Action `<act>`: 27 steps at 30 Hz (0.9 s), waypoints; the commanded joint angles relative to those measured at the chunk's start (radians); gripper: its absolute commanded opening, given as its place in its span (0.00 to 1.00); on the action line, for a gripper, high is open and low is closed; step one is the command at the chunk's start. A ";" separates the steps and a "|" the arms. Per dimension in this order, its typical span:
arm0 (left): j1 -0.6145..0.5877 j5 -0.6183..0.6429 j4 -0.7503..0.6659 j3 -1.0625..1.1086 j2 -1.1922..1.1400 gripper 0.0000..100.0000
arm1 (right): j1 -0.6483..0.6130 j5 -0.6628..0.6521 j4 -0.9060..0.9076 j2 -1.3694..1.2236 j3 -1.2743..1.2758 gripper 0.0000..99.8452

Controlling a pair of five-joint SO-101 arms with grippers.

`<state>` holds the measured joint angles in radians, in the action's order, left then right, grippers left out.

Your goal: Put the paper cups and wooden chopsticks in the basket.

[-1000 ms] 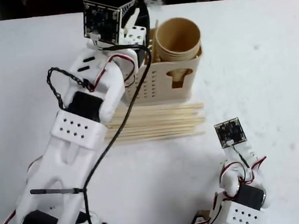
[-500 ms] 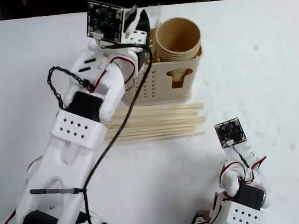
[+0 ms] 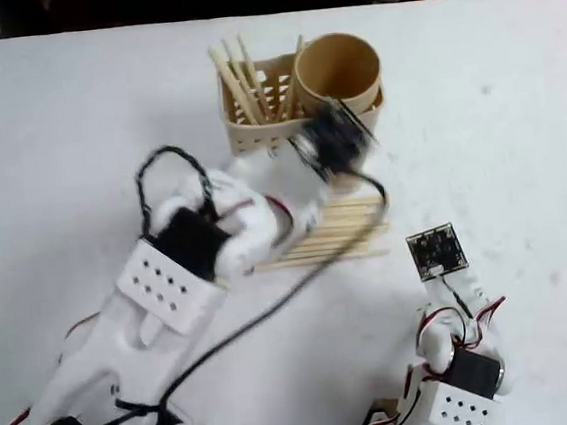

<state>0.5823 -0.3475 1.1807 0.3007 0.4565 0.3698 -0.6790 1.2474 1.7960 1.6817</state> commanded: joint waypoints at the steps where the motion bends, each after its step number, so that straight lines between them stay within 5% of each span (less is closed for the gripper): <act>1: 0.045 -0.060 0.014 0.106 0.024 0.08 | 0.007 -0.006 -0.008 0.005 0.008 0.02; 8: -0.018 -0.186 -0.439 0.448 -0.209 0.08 | 0.007 -0.006 -0.008 0.005 0.008 0.02; 20: -0.028 -0.227 -0.442 0.307 -0.532 0.08 | 0.007 -0.006 -0.008 0.005 0.008 0.02; 27: -0.028 -0.227 -0.319 0.203 -0.599 0.08 | 0.007 -0.006 -0.008 0.005 0.008 0.02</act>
<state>0.5639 -0.5639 0.8032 0.5846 -0.1143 0.3698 -0.6790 1.2474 1.7960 1.6817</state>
